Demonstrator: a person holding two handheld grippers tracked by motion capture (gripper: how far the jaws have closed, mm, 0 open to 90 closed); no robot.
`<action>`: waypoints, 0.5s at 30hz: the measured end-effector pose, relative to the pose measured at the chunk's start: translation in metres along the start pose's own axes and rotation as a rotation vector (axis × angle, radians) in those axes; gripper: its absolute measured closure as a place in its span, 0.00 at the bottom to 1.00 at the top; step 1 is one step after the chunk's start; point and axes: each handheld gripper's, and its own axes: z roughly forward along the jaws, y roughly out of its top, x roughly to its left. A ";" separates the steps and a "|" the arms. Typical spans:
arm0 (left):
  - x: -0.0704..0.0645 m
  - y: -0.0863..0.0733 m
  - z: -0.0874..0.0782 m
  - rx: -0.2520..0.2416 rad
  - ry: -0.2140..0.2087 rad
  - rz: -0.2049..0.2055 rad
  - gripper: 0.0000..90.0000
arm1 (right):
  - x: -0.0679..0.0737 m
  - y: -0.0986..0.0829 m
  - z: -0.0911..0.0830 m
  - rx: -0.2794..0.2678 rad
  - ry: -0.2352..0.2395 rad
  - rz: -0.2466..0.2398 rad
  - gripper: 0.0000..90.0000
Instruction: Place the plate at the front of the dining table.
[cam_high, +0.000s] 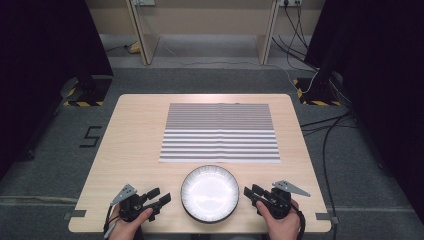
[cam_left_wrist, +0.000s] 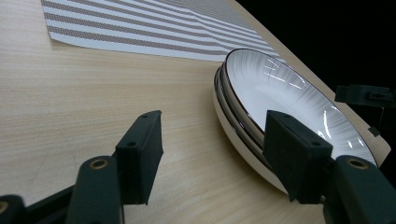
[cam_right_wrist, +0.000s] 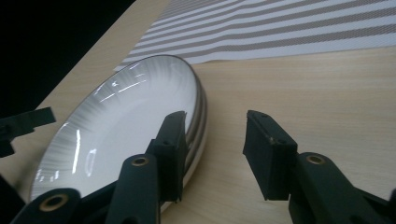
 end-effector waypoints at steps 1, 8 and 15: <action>-0.001 0.000 0.000 0.002 -0.004 -0.003 0.41 | 0.001 0.000 0.000 0.003 0.006 -0.001 0.68; -0.006 0.004 0.003 0.019 -0.008 -0.011 0.42 | 0.008 0.004 0.001 0.038 -0.030 -0.004 0.77; -0.010 0.017 0.008 0.033 -0.006 0.014 0.43 | 0.015 0.011 0.009 0.088 -0.036 -0.023 0.83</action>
